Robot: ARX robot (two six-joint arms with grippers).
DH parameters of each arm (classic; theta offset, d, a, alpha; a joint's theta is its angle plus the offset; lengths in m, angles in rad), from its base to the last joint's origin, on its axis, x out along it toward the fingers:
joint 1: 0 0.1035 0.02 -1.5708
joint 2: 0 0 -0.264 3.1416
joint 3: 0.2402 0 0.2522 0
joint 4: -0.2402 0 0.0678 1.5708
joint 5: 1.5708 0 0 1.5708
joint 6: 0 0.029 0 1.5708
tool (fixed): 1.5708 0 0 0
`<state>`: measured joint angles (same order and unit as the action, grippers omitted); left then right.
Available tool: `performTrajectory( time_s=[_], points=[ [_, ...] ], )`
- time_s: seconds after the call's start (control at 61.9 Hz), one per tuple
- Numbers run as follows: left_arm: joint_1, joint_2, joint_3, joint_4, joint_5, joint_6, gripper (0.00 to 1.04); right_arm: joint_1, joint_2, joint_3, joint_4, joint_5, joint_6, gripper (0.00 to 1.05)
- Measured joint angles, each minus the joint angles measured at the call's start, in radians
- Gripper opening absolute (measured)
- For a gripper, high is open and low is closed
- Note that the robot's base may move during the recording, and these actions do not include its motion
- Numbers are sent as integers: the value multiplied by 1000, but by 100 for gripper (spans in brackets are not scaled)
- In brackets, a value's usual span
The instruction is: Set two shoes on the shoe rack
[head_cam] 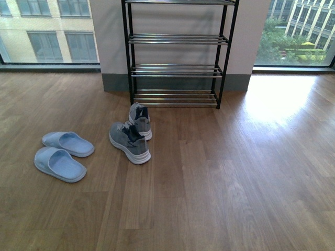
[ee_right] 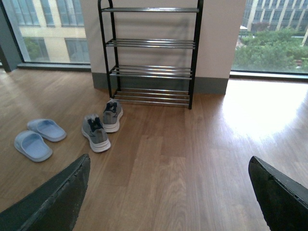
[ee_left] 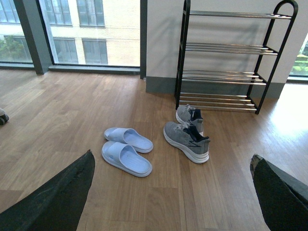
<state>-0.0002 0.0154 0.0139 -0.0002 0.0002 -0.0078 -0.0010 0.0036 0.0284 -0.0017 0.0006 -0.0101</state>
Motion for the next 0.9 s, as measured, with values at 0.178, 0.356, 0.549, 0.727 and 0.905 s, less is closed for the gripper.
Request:
performTrajectory(
  time_s=[0.178,0.356,0.549,0.727,0.905],
  points=[
    [0,0,0,0,0,0,95,0,0,0,0,0,0,95],
    [0,0,0,0,0,0,95,0,0,0,0,0,0,95],
    [0,0,0,0,0,0,95,0,0,0,0,0,0,95],
    [0,0,0,0,0,0,95,0,0,0,0,0,0,95],
    [0,0,0,0,-2,0,95,0,0,0,0,-3,0,95]
  ],
)
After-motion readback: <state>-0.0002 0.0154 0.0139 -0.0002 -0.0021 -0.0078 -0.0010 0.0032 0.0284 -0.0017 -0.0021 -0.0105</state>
